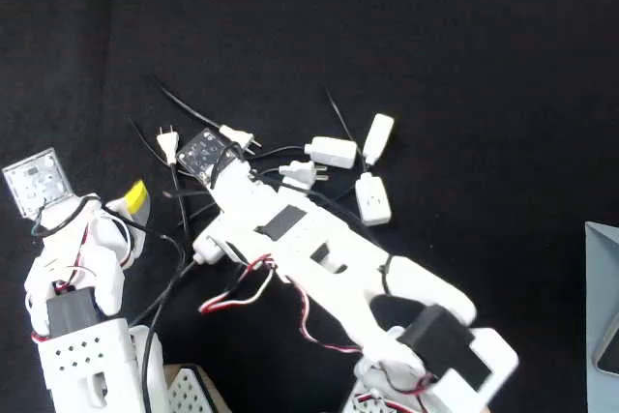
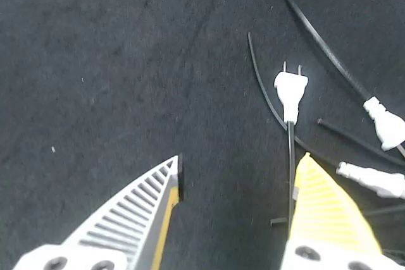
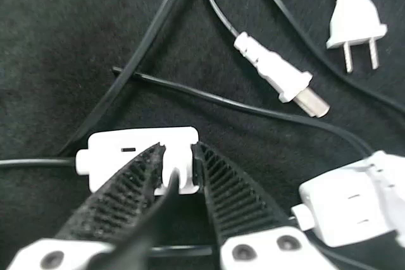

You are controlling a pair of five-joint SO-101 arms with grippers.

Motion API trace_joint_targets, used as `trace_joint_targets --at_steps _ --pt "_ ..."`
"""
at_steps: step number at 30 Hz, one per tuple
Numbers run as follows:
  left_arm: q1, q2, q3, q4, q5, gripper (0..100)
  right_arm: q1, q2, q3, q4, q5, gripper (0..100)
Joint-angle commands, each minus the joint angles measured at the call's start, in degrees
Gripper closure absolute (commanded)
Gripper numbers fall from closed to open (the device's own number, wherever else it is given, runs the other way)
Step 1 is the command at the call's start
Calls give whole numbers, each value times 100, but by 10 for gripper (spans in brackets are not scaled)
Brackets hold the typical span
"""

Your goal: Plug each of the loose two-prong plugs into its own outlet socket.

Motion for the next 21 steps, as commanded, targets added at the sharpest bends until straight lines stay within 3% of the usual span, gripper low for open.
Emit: trace_joint_targets --at_steps 1,10,21 --pt "-57 -62 -48 -141 18 712 246 -910 -101 9 0 987" --pt "-57 -62 -31 -141 18 712 1670 -1226 -769 -501 35 986" --pt "-57 -62 -22 -141 9 712 3745 954 -2466 -1776 -220 986"
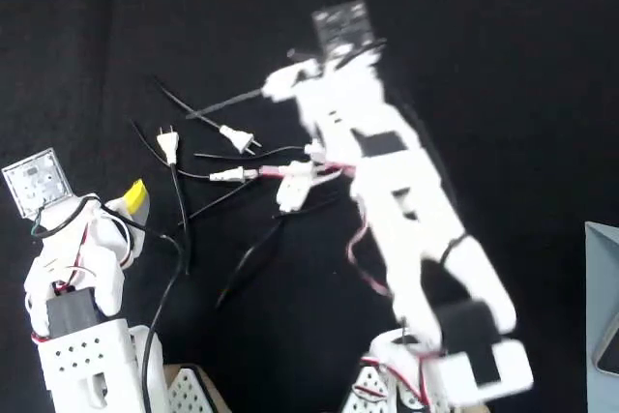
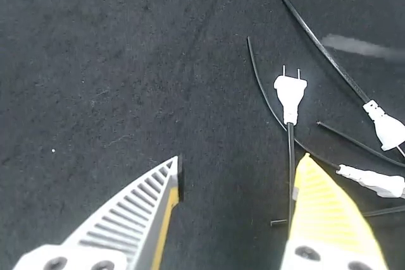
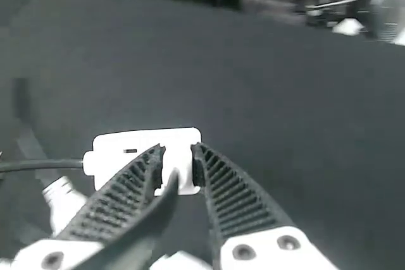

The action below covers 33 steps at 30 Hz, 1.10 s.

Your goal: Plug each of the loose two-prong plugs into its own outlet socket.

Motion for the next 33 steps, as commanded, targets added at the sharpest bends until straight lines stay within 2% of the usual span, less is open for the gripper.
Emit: trace_joint_targets --at_steps 1,7,12,14,18,23,28,33 --pt "-57 -62 -31 -123 9 712 589 708 -910 -440 -316 986" --pt "-57 -62 -31 -123 0 712 1073 2123 -2114 -448 -563 969" --pt "-40 -62 40 -132 0 712 1090 2651 -2686 114 -554 793" --pt "-40 -62 48 -132 0 712 1073 2589 -2782 492 -527 756" --pt "-48 -62 92 -229 0 712 1055 2088 -2791 1196 -527 769" --pt "-57 -62 180 -378 0 712 1046 1270 -2782 2699 -527 800" --pt "-57 -62 180 -369 0 712 721 866 -2782 4070 -316 798" --pt "-57 -62 180 -369 0 712 325 866 -2774 4844 9 797"
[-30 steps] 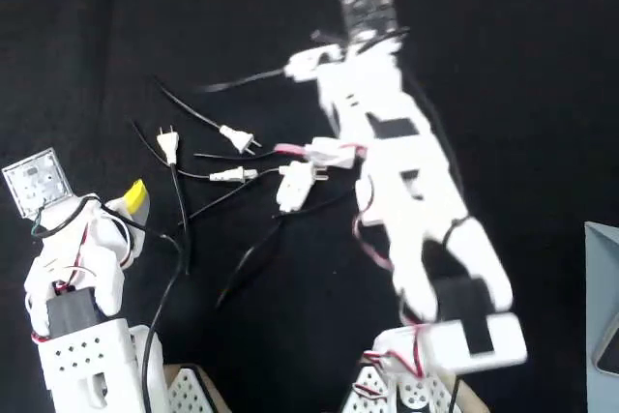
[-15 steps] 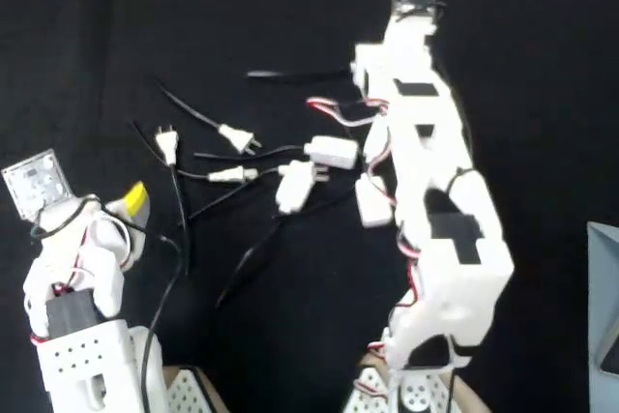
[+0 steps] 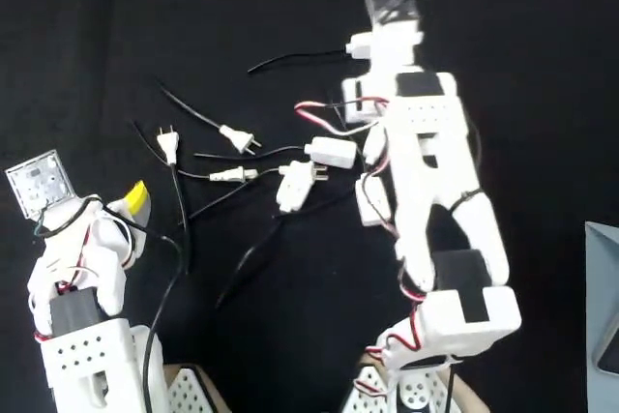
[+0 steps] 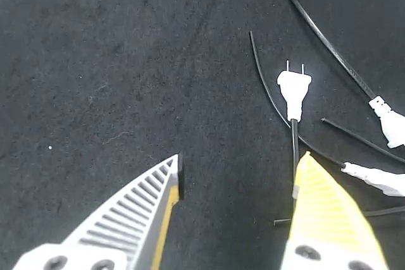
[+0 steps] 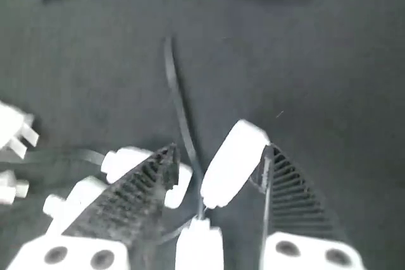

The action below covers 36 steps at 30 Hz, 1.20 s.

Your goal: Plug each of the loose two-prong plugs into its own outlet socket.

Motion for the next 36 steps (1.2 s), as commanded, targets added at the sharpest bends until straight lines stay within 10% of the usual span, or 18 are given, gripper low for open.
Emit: trace_joint_targets --at_steps 1,16,36 --pt "-57 -62 -57 -132 0 712 -273 -295 -251 387 105 797" --pt "-48 -62 -48 -132 0 712 -404 -286 1262 -378 2760 797" --pt "-48 -62 -48 -132 0 712 -932 1042 866 -1398 2822 800"
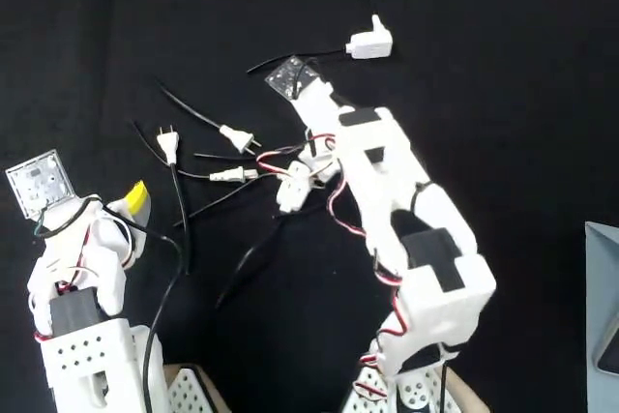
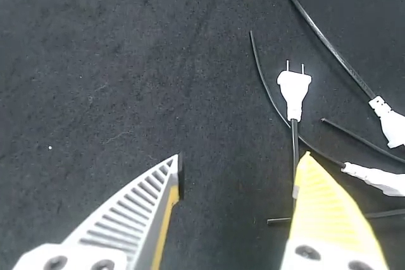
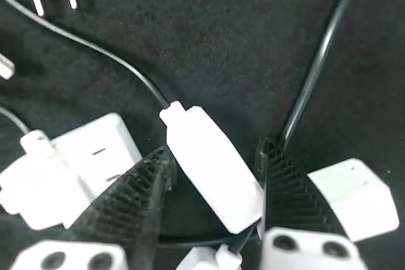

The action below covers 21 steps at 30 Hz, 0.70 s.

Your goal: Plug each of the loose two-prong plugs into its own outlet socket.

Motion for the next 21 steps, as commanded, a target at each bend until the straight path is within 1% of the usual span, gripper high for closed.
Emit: trace_joint_targets --at_steps 1,3,4,5,7,8,9,11,18,21 --pt "-48 -62 -48 -132 0 712 -53 163 -382 -97 44 800" --pt "-48 -62 -48 -132 0 712 -44 338 -391 -97 44 803" --pt "-48 -62 -48 -132 0 712 -26 409 -391 -97 44 820" --pt "-48 -62 -48 -132 0 712 -9 444 -400 -97 44 855" --pt "-48 -62 -48 -132 0 712 18 409 -523 -114 18 966" --pt "-48 -62 -48 -132 0 712 26 330 -567 -97 9 992" --pt "-48 -62 -48 -132 0 712 97 207 -567 -70 0 970" --pt "-48 -62 -40 -132 0 712 158 -101 -541 123 -105 988" --pt "-57 -62 4 -141 -9 712 158 -1516 -488 1257 -387 987" --pt "-57 -62 4 -141 -9 712 79 -2211 -171 1407 -360 987"
